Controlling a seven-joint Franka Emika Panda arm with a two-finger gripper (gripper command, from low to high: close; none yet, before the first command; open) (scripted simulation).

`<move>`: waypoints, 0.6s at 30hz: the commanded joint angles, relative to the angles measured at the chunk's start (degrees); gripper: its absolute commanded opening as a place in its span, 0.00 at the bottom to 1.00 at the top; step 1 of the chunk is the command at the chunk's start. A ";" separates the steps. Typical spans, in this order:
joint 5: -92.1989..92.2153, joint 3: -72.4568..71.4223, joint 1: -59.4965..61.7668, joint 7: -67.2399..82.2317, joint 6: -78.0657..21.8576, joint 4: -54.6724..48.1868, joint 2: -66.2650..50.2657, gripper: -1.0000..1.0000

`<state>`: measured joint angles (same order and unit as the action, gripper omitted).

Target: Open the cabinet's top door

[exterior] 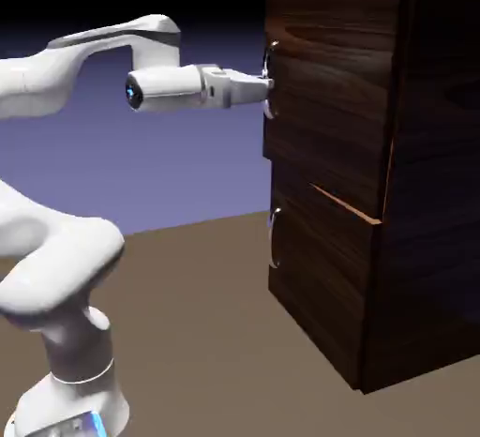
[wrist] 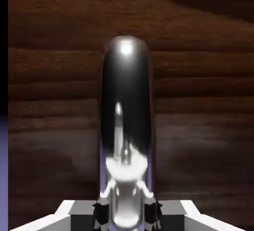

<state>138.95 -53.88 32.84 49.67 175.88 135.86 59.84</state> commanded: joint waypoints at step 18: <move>-24.19 28.54 -37.38 -3.60 -7.32 22.46 10.19 0.00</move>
<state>114.77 -25.34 -4.54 46.07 168.50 158.32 70.03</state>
